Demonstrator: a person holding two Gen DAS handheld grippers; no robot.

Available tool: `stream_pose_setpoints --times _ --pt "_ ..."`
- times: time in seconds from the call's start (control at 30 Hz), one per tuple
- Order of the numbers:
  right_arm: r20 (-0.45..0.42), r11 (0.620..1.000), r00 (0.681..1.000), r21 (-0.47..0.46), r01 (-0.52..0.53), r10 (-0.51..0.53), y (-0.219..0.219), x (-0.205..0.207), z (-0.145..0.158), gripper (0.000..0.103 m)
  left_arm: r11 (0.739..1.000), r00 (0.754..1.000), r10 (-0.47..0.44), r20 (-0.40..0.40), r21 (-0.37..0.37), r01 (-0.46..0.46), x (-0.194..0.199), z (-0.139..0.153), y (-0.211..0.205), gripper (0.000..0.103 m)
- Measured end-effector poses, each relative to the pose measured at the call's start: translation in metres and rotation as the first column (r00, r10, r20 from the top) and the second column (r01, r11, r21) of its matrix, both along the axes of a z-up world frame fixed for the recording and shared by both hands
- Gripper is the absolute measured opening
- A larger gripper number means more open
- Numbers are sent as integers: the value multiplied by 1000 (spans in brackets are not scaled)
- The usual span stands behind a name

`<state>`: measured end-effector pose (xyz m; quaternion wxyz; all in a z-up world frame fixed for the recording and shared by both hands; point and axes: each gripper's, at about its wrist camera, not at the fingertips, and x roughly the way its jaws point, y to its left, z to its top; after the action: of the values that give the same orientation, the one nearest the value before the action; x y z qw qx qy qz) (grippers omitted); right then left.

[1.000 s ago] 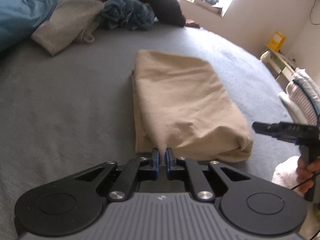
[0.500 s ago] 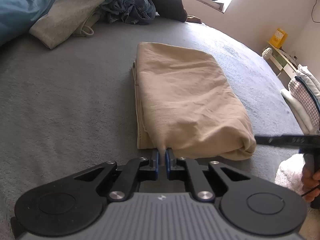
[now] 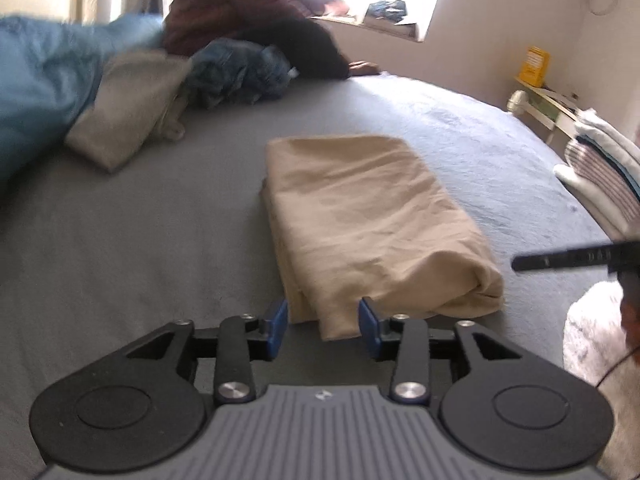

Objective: Fold clothes

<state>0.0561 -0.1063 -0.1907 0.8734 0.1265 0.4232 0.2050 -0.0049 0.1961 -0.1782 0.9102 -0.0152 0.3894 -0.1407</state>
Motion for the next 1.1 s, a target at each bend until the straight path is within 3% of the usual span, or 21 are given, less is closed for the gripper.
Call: stream_pose_setpoints --times 0.17,0.3,0.47,0.53,0.57,0.6,0.77,0.9,1.1 --pt "89 994 990 -17 -112 113 20 -1 15 29 991 992 -111 61 84 106 -1 0 -23 58" --pt "132 975 967 -51 -214 219 45 -3 24 43 970 974 -202 103 155 185 -2 -1 -42 59" --pt "157 943 934 -147 -299 321 72 -9 27 44 929 937 -317 145 247 276 -4 -1 -65 59" --pt "151 930 928 -201 -308 340 81 -9 23 34 918 928 -342 146 261 298 -3 -3 -68 59" --pt "154 932 930 -207 -299 333 81 -10 23 12 914 924 -354 146 266 308 -3 -4 -69 59" --pt "159 934 933 -209 -288 323 80 -10 23 5 909 920 -365 145 271 318 -3 -5 -70 59" --pt "168 961 949 -124 -246 265 65 -7 28 3 875 893 -429 133 307 375 1 -12 -78 59" --pt "186 966 949 -78 -245 256 57 -7 31 2 858 891 -439 115 348 378 7 -20 -85 57" --pt "173 959 943 -74 -275 284 56 -8 26 2 874 906 -407 120 338 348 15 -19 -87 40"
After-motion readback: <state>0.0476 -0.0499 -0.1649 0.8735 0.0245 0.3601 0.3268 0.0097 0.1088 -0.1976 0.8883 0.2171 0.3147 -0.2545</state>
